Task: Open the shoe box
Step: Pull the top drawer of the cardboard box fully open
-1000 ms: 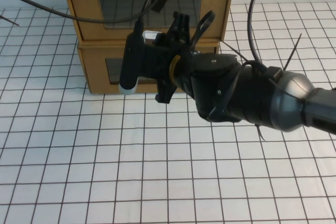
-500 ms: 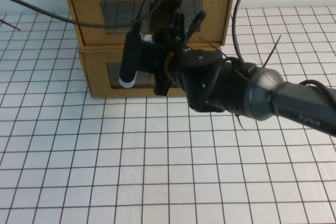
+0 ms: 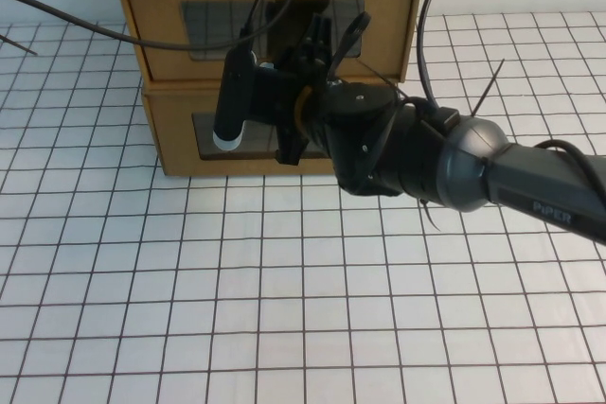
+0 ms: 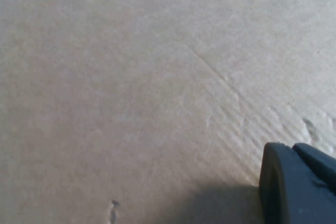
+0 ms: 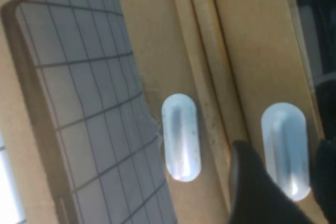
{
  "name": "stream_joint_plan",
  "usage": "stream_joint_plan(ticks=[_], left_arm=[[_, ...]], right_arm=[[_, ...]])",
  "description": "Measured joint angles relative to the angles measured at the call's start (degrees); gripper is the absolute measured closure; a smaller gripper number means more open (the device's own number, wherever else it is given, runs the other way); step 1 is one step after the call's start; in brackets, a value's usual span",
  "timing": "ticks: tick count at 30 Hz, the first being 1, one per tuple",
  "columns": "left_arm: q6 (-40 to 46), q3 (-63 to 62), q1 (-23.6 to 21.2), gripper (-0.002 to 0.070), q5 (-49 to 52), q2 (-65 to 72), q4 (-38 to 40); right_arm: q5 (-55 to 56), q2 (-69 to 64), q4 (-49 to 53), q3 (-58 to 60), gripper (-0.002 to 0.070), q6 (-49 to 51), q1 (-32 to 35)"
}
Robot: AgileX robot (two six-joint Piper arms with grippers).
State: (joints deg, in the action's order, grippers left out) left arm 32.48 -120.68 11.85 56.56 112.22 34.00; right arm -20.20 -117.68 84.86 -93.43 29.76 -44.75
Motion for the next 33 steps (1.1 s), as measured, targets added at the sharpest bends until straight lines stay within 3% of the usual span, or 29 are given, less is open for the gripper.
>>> stream_joint_plan(ticks=[33], left_arm=[[0.62, 0.0, 0.0, 0.0677, 0.36, 0.0, 0.11]], right_arm=[[-3.9, -1.24, 1.08, -0.21, 0.0444, -4.06, -1.75]])
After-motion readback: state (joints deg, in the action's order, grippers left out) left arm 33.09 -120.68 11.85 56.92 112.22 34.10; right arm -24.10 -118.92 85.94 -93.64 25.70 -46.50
